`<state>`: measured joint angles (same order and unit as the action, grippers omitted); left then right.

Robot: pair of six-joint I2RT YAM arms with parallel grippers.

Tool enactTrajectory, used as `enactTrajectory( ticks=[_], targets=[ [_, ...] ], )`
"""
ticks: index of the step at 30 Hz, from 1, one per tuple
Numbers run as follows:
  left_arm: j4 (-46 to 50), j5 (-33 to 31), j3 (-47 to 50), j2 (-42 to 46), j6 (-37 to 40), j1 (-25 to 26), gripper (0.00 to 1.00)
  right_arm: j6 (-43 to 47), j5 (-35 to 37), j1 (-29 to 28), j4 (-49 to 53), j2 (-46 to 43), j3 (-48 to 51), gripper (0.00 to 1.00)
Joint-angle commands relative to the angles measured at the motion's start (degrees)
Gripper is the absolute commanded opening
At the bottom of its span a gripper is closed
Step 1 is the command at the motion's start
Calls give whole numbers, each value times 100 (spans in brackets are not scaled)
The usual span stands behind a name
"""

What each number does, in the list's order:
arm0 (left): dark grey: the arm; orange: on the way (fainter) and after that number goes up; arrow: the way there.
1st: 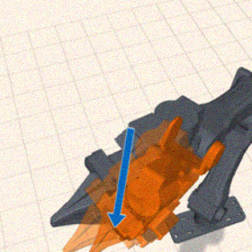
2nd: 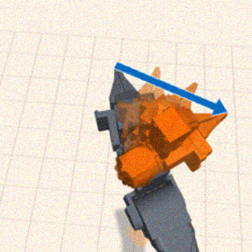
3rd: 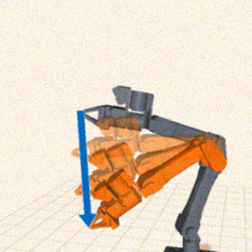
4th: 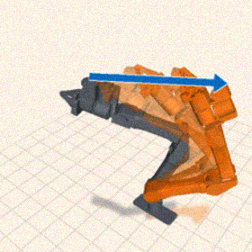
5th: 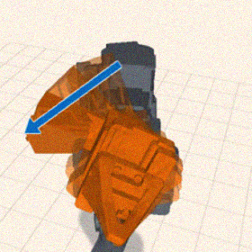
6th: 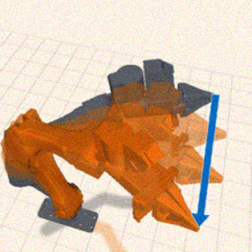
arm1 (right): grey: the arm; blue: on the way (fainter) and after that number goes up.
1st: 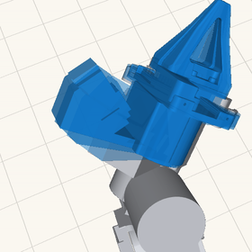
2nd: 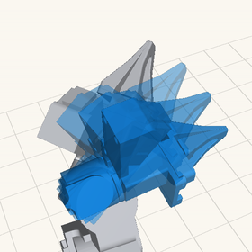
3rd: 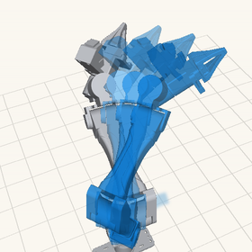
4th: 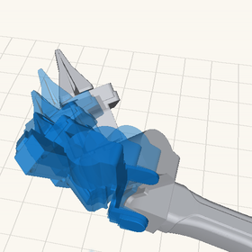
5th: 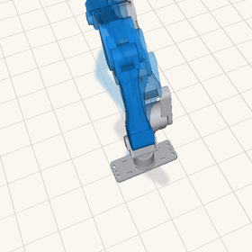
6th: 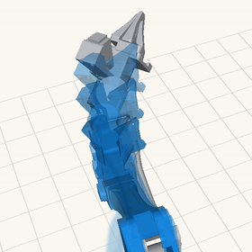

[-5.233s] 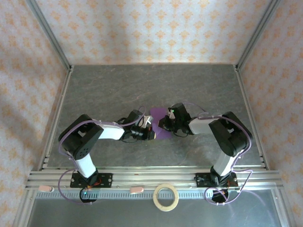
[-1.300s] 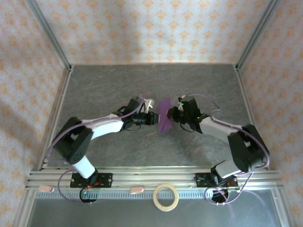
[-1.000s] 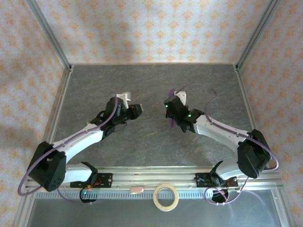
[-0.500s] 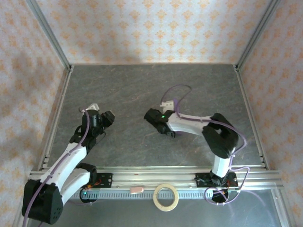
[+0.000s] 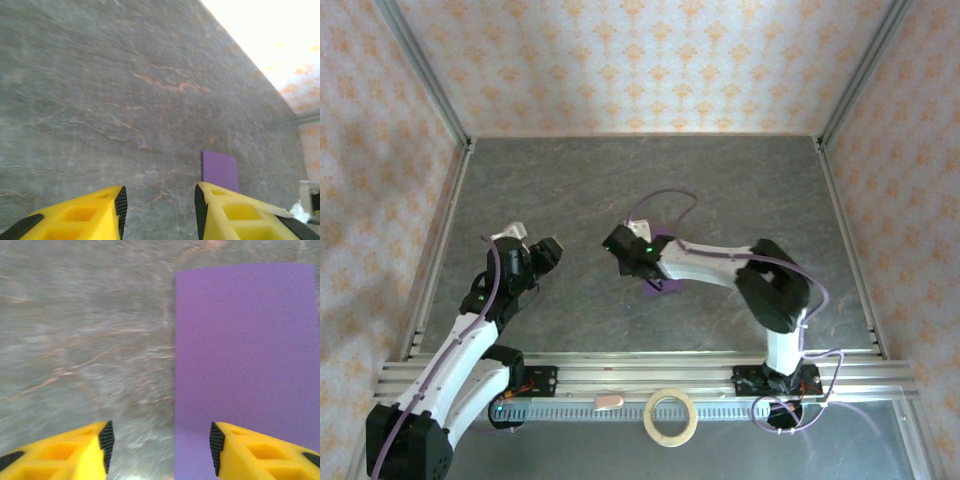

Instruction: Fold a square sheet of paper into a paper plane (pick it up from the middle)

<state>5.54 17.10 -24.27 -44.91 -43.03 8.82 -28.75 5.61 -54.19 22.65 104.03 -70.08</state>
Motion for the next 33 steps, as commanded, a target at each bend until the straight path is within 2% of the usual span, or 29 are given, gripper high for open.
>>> enactTrajectory(
  ticks=[1,3,4,5,8,12,25,33],
  targets=[
    [-736,1065,141,-268,72,-51,43,38,-1791,758,-1349,-1226,916,59],
    [-1046,1431,183,-500,-11,3,43,-104,-2620,1244,-1950,-1757,1612,59],
    [-1242,1578,215,-615,-57,74,43,-191,-2907,1515,-2219,-1977,1985,54],
    [-1419,1666,234,-728,-102,173,42,-231,-3260,1743,-2421,-2105,2247,48],
    [-1911,1760,168,-1255,-263,639,38,-215,-4327,2364,-2708,-2143,2790,18],
    [-2486,1851,15,-2074,-570,1077,38,-2,-5094,2611,-2825,-1807,2980,0],
    [-3262,2218,-716,-4027,-979,1786,45,125,-5886,3286,-3513,-717,3570,0],
    [-3211,2228,-1185,-4741,-949,2026,48,109,-5758,3346,-3573,-568,3876,0]
  ],
)
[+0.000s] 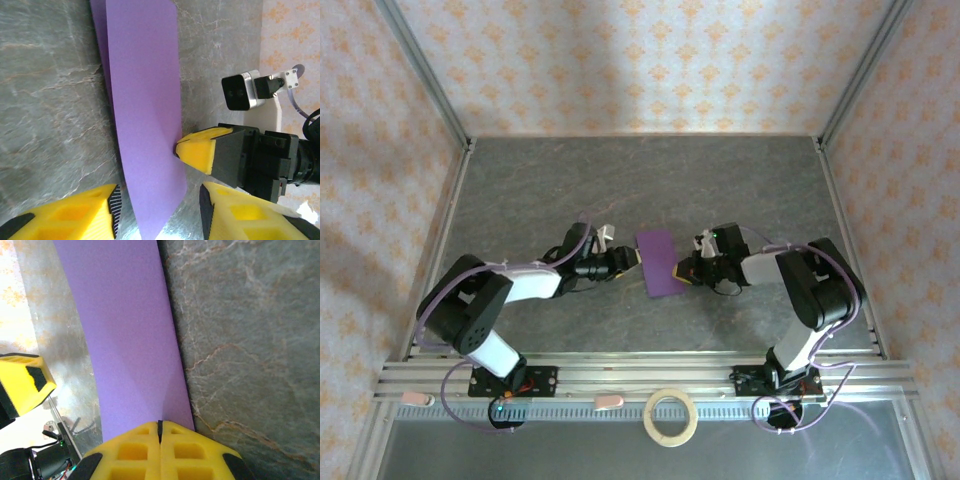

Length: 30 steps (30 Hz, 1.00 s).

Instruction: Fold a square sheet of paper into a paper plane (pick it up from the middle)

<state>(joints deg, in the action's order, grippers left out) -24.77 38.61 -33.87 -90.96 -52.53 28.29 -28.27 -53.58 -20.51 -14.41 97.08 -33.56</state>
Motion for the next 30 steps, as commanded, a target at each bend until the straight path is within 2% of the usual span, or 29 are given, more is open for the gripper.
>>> enactTrajectory(
  ticks=[1,10,17,23,30],
  targets=[
    [-160,72,-270,-206,-7,90,47,42,171,-16,113,127,250,0],
    [6,-68,-646,-908,-101,252,45,-137,266,-3,-38,75,403,0],
    [-206,28,-640,-1174,-227,282,41,-183,285,8,-81,92,429,0],
    [-494,235,-656,-1381,-311,335,30,-248,264,4,-161,77,447,0],
    [-655,307,-608,-1347,-317,344,12,-288,269,3,-194,66,447,0]
  ],
)
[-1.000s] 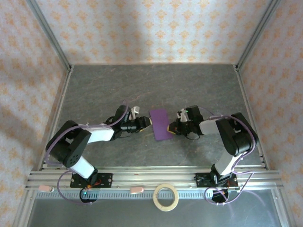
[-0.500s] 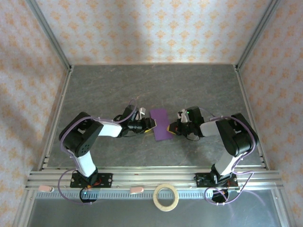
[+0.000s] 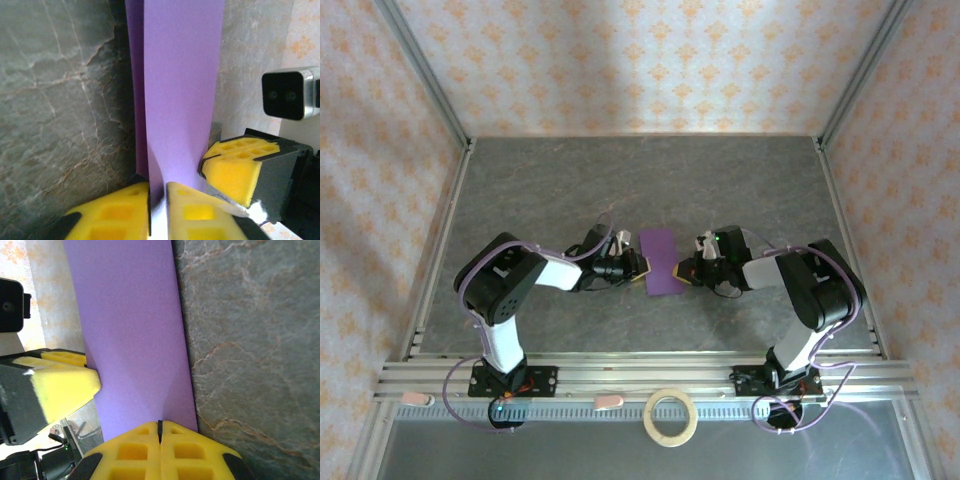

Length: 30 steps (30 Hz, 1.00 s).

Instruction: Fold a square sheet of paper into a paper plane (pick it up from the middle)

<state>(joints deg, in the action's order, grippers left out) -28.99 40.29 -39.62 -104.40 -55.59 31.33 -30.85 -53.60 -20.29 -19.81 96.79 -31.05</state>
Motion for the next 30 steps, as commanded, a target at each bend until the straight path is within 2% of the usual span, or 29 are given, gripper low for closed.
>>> enactTrajectory(
  ticks=[1,6,11,14,19,21,24,28,30],
  targets=[
    [-232,145,-33,10,5,46,11,-42,270,-17,339,85,195,0],
    [-177,87,6,192,91,44,3,-35,186,-13,267,-102,191,2],
    [-77,166,71,453,365,31,0,5,188,-12,194,-673,212,23],
    [151,258,144,668,863,22,0,81,395,-24,183,-1262,345,31],
    [951,155,194,1016,2067,5,0,120,961,-82,8,-2204,717,33],
    [1136,145,203,1084,2440,-32,0,306,1407,-256,-79,-2567,929,35],
    [1051,322,228,1088,2471,-117,0,765,2428,-795,-135,-3108,1200,36],
    [907,364,262,1071,2357,-154,0,1635,4018,-1959,-318,-3681,1570,44],
    [791,357,324,1087,2241,-163,0,1937,4586,-2417,-433,-3814,1681,46]
  ],
)
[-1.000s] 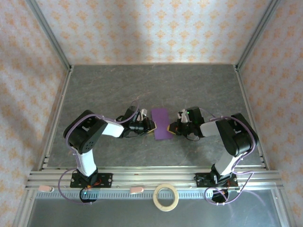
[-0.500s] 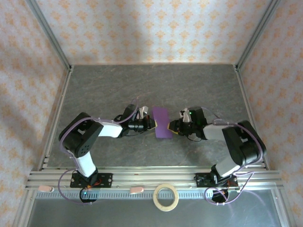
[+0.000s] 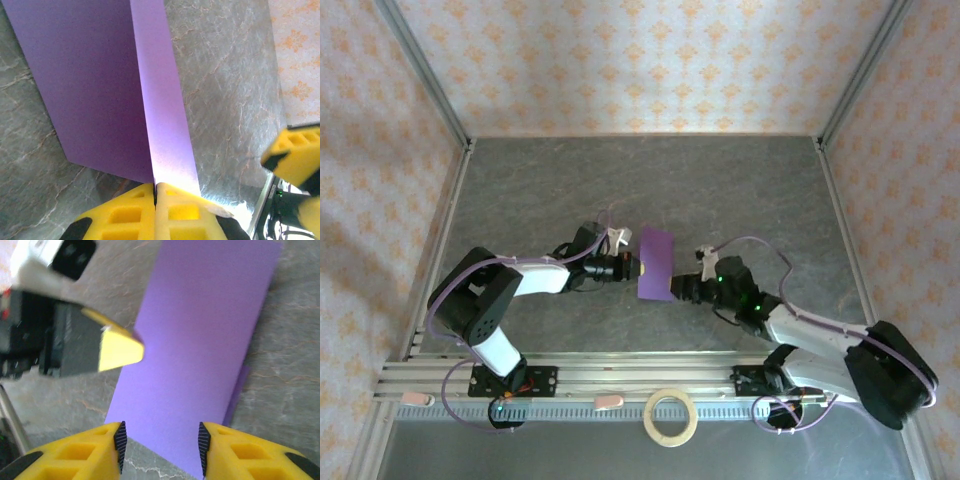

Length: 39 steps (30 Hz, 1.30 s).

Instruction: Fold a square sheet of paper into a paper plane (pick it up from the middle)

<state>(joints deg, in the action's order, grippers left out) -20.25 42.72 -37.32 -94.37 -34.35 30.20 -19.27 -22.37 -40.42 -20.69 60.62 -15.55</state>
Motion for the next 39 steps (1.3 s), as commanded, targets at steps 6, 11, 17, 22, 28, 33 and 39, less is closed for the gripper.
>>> enactTrajectory(
  ticks=[6,11,17,22,28,33,39],
  targets=[
    [-508,101,346,219,-576,-93,0,1929,2974,-1746,-488,175,17,48],
    [-691,178,421,246,-1105,-106,0,2671,4093,-2612,-649,1113,-383,51],
    [-800,184,464,279,-1505,-118,0,2983,4563,-3038,-768,1916,-754,53],
    [-700,168,410,304,-1555,-114,0,2990,4751,-3155,-772,2264,-890,53],
    [-691,162,402,329,-1582,-110,0,3123,4656,-3279,-907,2395,-908,54],
    [-728,148,426,323,-1625,-106,0,3236,4860,-3279,-1041,2531,-953,54],
    [-715,149,449,318,-1628,-108,0,3405,5265,-3279,-1338,2815,-1073,52]
  ],
)
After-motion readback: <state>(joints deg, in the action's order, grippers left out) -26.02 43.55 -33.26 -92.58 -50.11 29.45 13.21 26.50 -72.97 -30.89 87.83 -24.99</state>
